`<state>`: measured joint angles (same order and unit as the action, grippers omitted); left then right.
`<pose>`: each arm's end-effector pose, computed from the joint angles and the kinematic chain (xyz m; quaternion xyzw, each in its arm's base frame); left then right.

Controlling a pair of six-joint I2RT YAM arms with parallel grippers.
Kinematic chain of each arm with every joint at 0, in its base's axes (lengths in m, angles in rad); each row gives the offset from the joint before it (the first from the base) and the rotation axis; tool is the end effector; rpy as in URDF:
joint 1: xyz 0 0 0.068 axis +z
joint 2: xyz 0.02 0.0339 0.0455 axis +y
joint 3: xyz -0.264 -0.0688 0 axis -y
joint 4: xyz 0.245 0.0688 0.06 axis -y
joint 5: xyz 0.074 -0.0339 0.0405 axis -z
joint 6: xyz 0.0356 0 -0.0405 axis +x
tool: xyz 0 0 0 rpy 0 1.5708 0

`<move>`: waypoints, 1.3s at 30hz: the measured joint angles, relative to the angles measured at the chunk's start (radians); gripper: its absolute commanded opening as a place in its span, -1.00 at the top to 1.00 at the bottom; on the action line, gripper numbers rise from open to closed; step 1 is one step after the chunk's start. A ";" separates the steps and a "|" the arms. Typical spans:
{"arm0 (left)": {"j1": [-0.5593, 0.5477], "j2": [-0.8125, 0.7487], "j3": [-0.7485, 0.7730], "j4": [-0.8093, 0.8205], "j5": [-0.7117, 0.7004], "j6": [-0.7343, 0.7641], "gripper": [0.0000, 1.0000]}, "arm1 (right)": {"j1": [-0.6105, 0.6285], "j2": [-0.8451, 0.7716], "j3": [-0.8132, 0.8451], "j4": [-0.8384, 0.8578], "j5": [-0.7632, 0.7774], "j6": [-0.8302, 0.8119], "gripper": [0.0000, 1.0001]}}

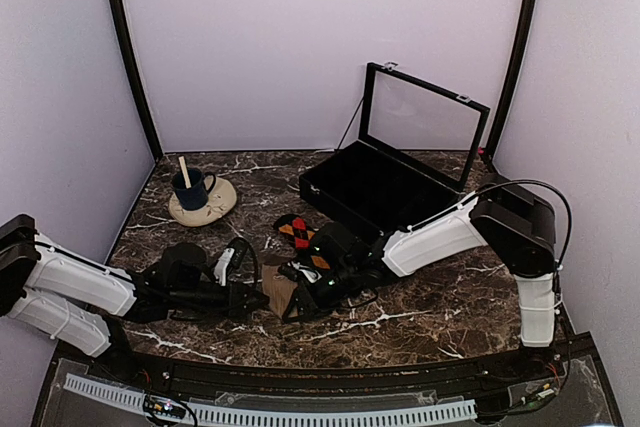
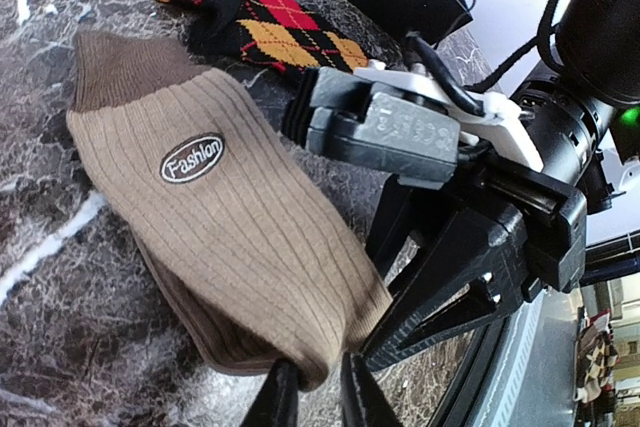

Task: Roll the socks
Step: Smooth out at the center of the board.

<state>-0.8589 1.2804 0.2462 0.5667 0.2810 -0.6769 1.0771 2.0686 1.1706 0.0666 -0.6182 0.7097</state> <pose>0.1348 -0.1714 0.1378 0.1497 0.8331 -0.4463 0.2905 0.1785 0.3753 0.1151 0.2703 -0.8532 -0.4460 0.0053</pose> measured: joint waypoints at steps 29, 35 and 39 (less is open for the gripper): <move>-0.002 -0.043 0.000 -0.140 0.030 -0.016 1.00 | 0.000 -0.044 0.000 -0.098 0.086 -0.088 0.32; -0.002 -0.027 0.000 -0.142 0.029 -0.015 1.00 | 0.000 -0.064 0.002 -0.156 0.129 -0.113 0.31; -0.002 0.004 0.000 -0.131 0.034 -0.015 1.00 | -0.002 -0.066 0.004 -0.166 0.140 -0.119 0.30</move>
<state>-0.8604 1.2846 0.2459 0.4355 0.3145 -0.6918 1.0752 2.0029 1.1744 -0.0994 -0.4786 0.5907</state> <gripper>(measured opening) 0.011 0.349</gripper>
